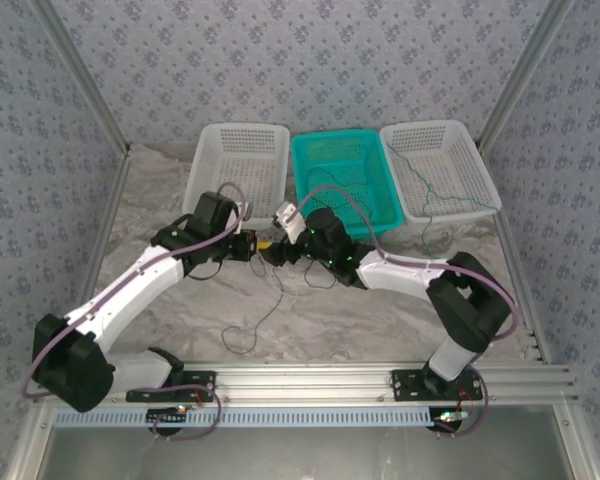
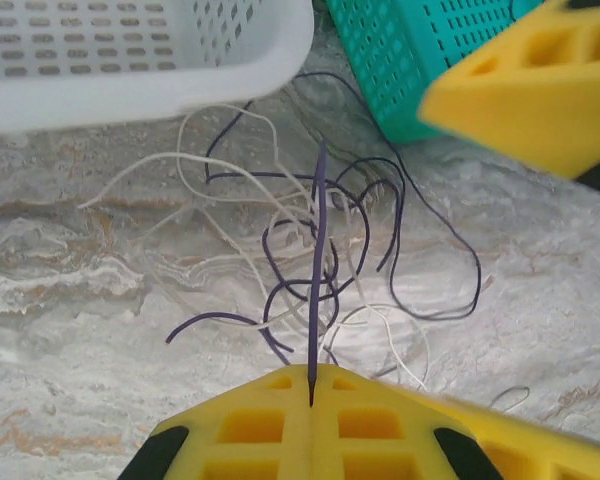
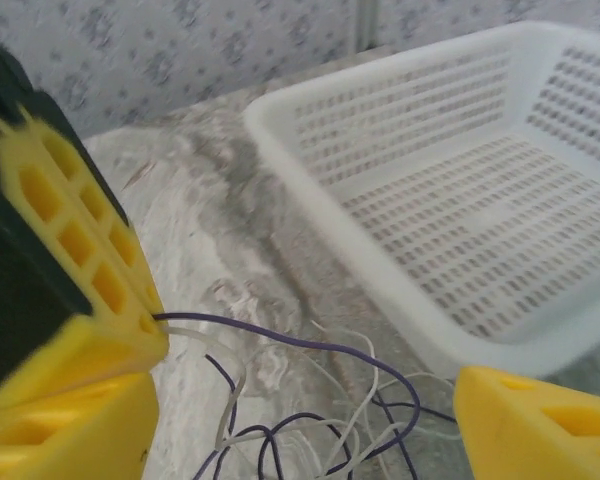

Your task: Untangle the cables

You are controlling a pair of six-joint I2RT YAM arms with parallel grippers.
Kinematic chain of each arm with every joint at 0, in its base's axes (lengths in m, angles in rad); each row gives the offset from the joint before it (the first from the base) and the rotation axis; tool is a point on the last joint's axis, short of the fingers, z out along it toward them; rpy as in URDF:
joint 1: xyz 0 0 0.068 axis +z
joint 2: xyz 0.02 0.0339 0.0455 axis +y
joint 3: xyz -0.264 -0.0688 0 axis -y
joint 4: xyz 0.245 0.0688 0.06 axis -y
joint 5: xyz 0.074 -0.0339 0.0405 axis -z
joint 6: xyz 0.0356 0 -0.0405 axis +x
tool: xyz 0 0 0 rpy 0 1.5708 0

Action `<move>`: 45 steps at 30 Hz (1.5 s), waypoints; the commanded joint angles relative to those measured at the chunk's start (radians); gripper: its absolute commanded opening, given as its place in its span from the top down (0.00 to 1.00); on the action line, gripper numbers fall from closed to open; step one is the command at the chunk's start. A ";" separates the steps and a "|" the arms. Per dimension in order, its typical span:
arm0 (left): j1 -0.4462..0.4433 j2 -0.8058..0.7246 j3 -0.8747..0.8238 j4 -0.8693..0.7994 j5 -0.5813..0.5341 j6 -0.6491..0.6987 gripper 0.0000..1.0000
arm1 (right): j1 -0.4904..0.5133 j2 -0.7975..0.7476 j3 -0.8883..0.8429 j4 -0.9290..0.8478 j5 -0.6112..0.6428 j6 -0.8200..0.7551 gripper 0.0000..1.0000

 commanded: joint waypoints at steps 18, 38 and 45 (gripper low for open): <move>0.271 -0.271 0.275 -0.017 0.036 0.025 1.00 | 0.075 0.195 -0.080 0.114 0.228 0.064 0.85; 0.656 -0.045 0.835 -0.085 0.202 0.030 1.00 | 0.095 -0.001 -0.452 0.070 0.307 0.094 0.59; 0.647 -0.001 0.802 -0.011 0.557 -0.019 1.00 | 0.087 -0.281 -0.399 0.019 0.277 0.105 0.03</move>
